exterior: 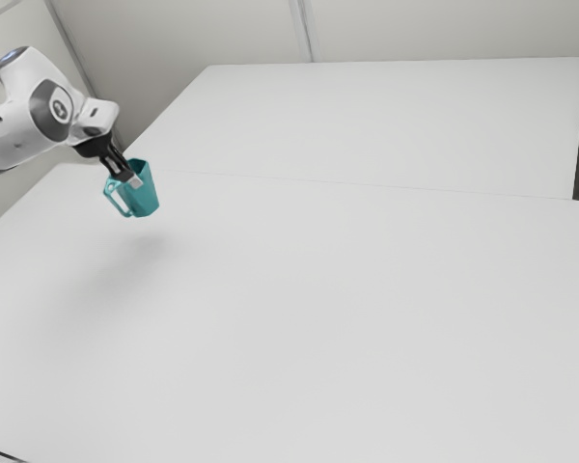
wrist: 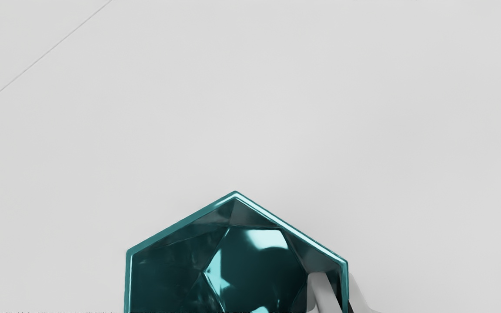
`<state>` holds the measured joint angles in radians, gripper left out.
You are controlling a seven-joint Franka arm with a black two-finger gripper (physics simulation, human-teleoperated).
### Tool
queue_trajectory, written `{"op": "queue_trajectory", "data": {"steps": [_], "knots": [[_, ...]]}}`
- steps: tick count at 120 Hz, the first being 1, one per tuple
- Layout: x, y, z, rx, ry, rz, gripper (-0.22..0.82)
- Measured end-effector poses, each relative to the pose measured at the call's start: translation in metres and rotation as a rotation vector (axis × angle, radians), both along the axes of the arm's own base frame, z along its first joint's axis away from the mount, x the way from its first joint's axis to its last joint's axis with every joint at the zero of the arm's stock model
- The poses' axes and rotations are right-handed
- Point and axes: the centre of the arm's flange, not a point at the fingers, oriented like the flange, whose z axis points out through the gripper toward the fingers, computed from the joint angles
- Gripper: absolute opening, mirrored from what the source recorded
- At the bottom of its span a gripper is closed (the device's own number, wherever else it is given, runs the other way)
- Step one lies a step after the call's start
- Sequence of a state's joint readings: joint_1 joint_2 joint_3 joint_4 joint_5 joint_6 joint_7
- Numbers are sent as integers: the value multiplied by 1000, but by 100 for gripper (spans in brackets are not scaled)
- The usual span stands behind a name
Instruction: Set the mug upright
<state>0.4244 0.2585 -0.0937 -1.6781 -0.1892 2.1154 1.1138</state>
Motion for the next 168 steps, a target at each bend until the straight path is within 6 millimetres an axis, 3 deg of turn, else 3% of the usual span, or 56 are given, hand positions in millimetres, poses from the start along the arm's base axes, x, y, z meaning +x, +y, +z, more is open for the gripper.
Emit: {"op": "queue_trajectory", "data": {"steps": [26,43,62,95,123,168], "knots": [[-16,-90,12,34,103,55,-18],[-21,-114,19,43,134,120,-18],[-39,-146,10,50,186,172,-18],[-19,-189,-38,92,221,228,-18],[-7,-210,-68,100,228,274,-18],[-1,-229,-87,96,229,330,-18]]}}
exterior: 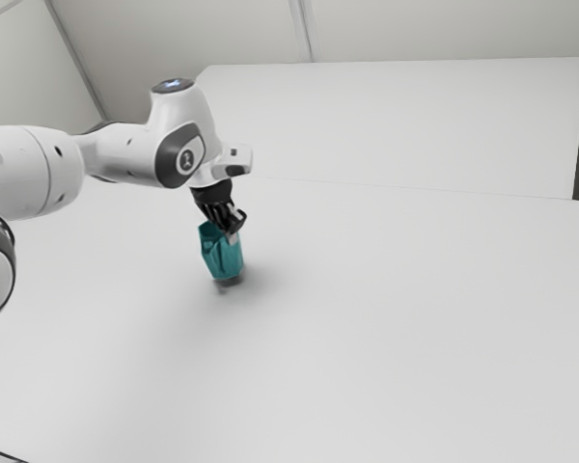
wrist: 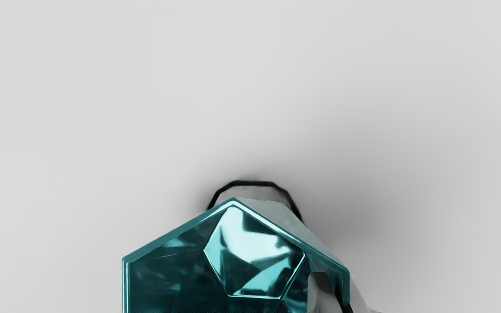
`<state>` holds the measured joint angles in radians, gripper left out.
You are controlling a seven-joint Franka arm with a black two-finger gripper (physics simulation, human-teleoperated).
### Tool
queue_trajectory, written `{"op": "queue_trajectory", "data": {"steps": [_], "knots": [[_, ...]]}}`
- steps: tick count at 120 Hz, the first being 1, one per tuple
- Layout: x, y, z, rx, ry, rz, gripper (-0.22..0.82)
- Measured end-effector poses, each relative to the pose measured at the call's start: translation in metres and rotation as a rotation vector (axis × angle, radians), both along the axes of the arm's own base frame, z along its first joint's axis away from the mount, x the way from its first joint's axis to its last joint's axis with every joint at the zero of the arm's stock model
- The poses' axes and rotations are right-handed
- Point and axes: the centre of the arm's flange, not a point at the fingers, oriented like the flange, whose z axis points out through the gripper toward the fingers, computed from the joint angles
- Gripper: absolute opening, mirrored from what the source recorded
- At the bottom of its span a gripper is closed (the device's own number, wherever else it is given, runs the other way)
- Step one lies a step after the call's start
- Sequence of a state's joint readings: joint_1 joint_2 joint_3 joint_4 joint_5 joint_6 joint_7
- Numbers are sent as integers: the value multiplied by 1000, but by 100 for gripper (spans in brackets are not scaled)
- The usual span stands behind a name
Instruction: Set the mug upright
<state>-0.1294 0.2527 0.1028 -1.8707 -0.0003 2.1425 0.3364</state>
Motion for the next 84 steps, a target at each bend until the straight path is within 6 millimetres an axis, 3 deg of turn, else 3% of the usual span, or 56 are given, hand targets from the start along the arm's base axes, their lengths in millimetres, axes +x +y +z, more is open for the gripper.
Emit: {"op": "queue_trajectory", "data": {"steps": [43,65,84], "knots": [[3,-2,-11,-5,11,49,-15],[5,-4,-6,-11,1,65,3],[12,-8,14,-17,-40,69,25]]}}
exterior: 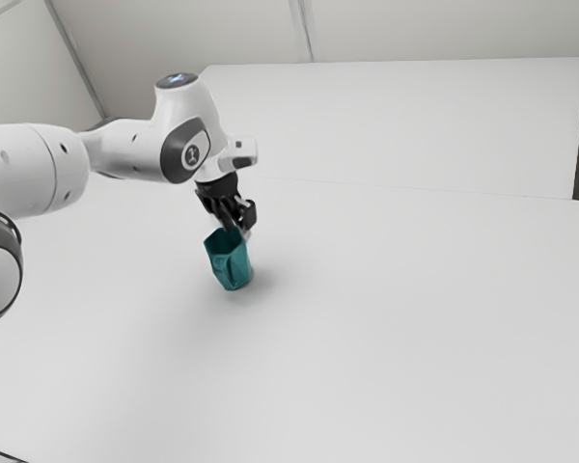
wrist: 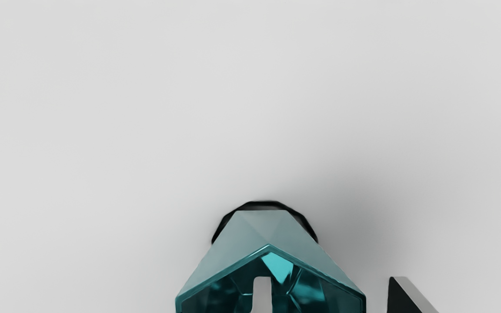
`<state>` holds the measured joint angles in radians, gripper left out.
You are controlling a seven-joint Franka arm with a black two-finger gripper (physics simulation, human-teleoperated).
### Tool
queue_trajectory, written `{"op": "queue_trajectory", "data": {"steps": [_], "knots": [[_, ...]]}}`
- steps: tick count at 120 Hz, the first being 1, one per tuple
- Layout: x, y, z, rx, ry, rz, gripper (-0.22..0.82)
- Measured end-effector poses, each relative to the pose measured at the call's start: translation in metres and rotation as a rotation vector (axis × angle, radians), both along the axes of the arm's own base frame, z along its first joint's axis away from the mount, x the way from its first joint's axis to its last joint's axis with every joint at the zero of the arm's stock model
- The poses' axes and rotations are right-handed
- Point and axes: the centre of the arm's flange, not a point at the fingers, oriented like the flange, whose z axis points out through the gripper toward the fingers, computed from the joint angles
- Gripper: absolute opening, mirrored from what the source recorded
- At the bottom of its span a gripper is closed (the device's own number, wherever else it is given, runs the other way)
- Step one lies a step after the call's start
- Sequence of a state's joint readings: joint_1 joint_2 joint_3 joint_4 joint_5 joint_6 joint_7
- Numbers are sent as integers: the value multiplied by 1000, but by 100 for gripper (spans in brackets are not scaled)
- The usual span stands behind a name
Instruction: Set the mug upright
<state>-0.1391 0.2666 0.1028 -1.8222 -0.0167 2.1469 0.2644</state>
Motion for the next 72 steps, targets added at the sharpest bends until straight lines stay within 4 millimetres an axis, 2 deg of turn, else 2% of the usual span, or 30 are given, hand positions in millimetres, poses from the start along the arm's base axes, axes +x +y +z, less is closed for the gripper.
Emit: {"op": "queue_trajectory", "data": {"steps": [9,22,39,48,59,72], "knots": [[1,0,26,-5,-43,3,33],[-10,5,73,-11,-96,12,44],[-39,55,140,-16,-120,92,52],[-48,79,176,-16,-129,130,55],[-60,107,194,-14,-107,171,57],[-71,140,196,-16,-69,219,58]]}}
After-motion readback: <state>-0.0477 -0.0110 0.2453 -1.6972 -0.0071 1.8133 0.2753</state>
